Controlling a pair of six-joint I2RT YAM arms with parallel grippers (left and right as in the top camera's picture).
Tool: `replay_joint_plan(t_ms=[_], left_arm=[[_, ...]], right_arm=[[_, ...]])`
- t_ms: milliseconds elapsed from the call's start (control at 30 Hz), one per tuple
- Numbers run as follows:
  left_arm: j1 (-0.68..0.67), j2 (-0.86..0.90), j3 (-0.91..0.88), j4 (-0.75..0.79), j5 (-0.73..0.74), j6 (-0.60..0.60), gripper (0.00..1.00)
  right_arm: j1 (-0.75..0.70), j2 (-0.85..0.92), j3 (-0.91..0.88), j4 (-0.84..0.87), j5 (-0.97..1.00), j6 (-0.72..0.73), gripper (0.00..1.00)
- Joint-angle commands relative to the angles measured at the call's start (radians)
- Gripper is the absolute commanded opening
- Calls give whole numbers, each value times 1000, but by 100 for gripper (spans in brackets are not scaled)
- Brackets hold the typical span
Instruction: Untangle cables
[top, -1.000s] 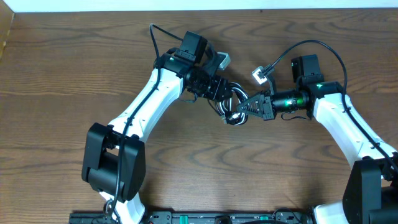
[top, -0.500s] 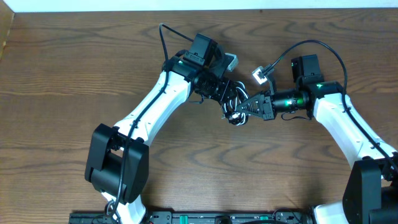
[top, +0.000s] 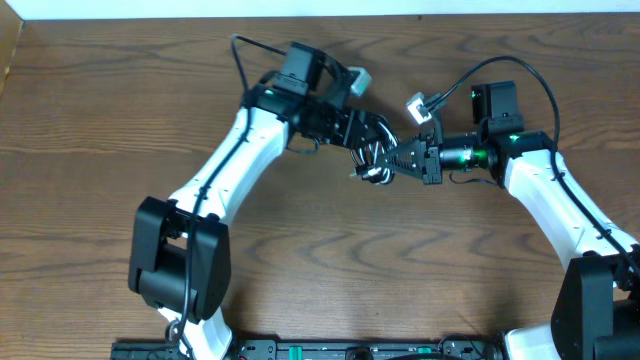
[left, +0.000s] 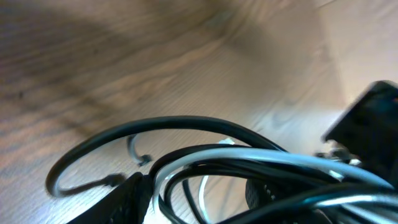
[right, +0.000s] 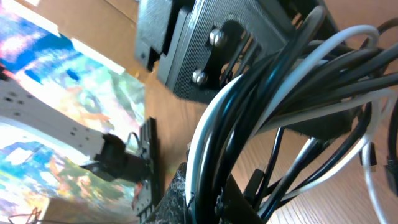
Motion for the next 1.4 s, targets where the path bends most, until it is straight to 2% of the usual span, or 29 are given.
replay_joint_plan(t_ms=[0,100,200,400,567,833,933,1000,1067,1100,1133,1367], left_arm=[[39,13,-5,25,209,5,53],[55,13,-5,46,264,5,53],[57,13,-5,66,256,6,53],[53,13,-5,69,47,4,52],[64,13,-5,78,27,-21,52],[95,13,-5,190,384,-37,53],[91,13,-5,198,420,-37,52],[90,13,-5,194,420,-37,43],[90,13,-5,191,420,-39,27],[90,13,-5,191,420,-46,14],[90,13,-5,191,420,-50,8],[92,13,-5,190,397,-57,7]], right_arm=[[-1,-12,6,72,-123,105,1],[0,-12,6,163,-163,172,1],[0,-12,6,264,-209,255,1],[0,-12,6,438,-246,408,1],[0,-12,6,508,-257,461,1],[0,-12,6,511,-254,461,1],[0,-12,6,511,-254,461,1],[-1,-12,6,510,-239,462,1],[-1,-12,6,509,-225,462,1],[-2,-12,6,509,-214,462,1],[-3,-12,6,507,-208,462,1],[-31,-12,6,489,-173,469,1]])
